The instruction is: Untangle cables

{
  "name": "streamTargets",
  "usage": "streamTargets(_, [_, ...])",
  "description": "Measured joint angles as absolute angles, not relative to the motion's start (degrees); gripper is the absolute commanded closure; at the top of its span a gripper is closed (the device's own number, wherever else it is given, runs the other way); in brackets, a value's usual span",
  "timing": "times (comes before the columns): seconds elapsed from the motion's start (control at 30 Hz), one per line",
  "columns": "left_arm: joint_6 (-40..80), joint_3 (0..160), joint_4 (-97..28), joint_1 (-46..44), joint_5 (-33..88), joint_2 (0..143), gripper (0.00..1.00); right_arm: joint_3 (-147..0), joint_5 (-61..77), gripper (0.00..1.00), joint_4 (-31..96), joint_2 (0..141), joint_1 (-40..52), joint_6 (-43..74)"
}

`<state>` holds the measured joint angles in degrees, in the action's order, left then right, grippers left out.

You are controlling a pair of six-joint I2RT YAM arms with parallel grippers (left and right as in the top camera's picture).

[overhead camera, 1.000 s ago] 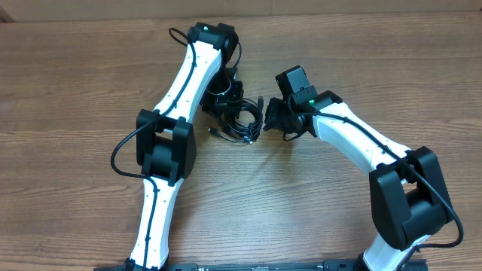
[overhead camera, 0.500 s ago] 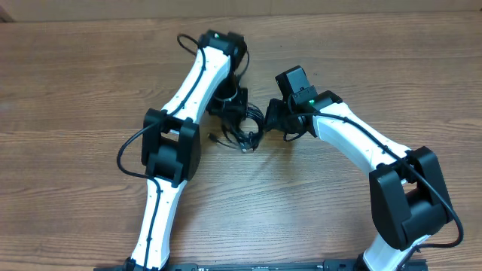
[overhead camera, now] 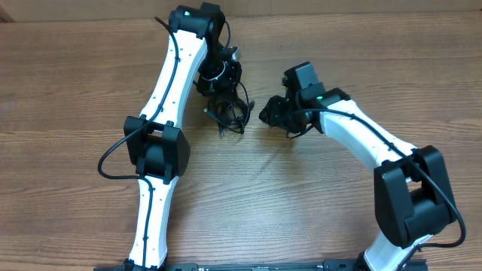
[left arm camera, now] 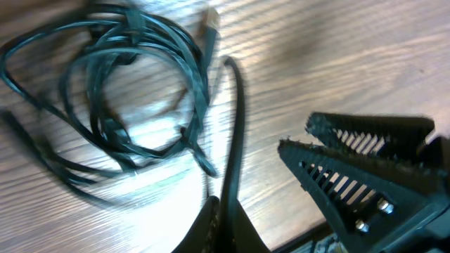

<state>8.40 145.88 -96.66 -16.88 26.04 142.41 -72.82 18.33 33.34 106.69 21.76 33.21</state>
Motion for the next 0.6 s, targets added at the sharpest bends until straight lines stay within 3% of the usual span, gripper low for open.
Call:
streamTargets(0.17, [7.7,145.88,-96.62,-18.41,29.5,142.41,0.96,-72.82,23.73,0.47,33.01,106.69,18.7,32.97])
streamTargets(0.6, [12.49,145.88,-96.53,-18.76,37.52,142.41,0.96,-72.82,26.37,0.55,38.13,106.69,20.16,26.46])
